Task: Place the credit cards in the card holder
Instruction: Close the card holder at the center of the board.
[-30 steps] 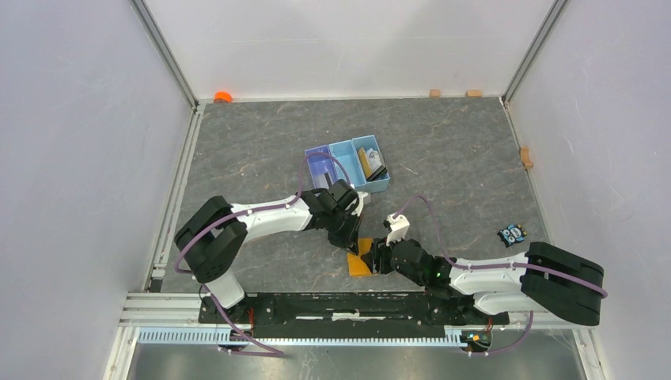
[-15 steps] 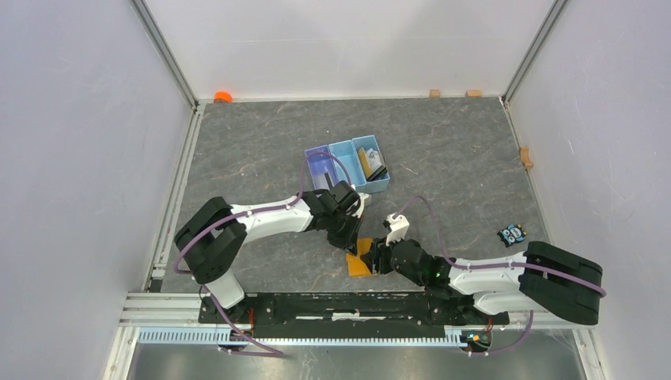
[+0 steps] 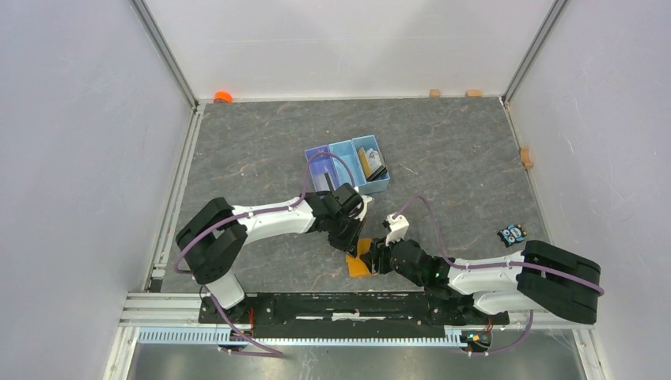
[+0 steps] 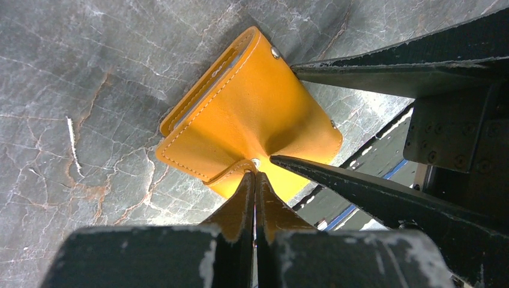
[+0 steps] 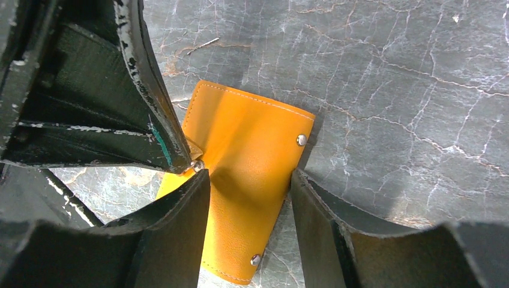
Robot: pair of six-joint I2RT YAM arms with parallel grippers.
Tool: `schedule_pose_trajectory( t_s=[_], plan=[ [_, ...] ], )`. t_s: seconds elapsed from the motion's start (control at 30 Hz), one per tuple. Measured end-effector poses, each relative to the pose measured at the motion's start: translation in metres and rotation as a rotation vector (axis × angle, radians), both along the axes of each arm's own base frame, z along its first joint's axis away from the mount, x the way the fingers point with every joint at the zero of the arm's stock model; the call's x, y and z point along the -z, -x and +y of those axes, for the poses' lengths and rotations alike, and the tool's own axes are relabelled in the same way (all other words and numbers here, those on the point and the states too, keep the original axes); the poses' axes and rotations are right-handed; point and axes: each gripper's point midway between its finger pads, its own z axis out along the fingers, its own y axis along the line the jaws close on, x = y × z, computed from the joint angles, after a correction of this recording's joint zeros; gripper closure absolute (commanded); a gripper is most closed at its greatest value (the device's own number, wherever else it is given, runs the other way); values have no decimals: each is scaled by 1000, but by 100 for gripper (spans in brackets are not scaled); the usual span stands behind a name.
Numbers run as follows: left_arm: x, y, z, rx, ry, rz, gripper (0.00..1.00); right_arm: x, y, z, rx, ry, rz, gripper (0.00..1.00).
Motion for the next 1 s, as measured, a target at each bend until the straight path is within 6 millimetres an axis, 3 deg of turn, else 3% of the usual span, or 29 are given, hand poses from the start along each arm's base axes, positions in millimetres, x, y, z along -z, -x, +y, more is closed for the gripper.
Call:
schedule_pose_trajectory(
  t_s=[1.0],
  plan=[
    [4,3,-7,24,-29,8,98,0,0,0,5,-4,2,43]
  ],
)
